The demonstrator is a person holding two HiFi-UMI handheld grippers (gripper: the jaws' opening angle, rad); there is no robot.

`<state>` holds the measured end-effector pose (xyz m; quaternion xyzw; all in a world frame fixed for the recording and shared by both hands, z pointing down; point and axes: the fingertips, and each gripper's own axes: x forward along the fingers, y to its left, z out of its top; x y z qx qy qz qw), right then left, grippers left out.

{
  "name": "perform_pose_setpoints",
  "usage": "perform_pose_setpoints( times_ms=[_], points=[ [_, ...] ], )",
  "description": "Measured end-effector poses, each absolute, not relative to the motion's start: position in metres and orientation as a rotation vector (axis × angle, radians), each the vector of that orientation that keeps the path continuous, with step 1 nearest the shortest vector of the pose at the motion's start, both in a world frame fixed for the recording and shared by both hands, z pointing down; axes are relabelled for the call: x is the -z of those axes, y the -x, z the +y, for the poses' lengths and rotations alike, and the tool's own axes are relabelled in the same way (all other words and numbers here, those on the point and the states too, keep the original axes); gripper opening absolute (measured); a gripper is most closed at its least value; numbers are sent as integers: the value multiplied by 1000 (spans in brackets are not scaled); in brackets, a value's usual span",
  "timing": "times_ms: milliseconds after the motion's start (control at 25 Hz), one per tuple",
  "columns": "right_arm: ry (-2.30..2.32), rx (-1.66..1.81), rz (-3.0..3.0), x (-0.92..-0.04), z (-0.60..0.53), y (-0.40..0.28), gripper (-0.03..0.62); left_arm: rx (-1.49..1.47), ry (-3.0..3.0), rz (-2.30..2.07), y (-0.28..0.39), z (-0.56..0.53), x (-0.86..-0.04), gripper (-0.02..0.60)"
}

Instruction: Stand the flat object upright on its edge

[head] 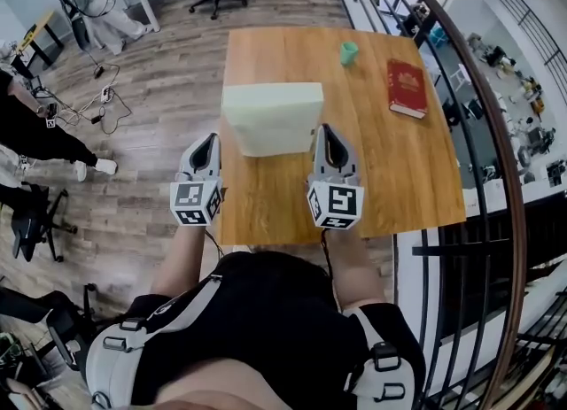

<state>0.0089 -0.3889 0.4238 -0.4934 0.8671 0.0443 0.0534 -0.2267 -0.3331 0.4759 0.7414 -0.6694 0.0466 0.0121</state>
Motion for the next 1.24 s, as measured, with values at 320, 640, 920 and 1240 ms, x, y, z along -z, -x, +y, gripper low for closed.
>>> perform_pose_setpoints(
  times_ms=[320, 640, 920, 1240],
  points=[
    [1488, -78, 2697, -439, -374, 2, 3, -146, -2271, -2106, 220, -316, -475, 5],
    [1498, -65, 2718, -448, -376, 8, 4, -120, -2252, -2108, 224, -310, -476, 5],
    [1486, -78, 2728, -449, -373, 10, 4, -134, -2253, -2099, 220, -306, -481, 5],
    [1478, -68, 2741, -449, -374, 18, 5, -139, -2245, -2099, 228, -306, -479, 5]
  ],
)
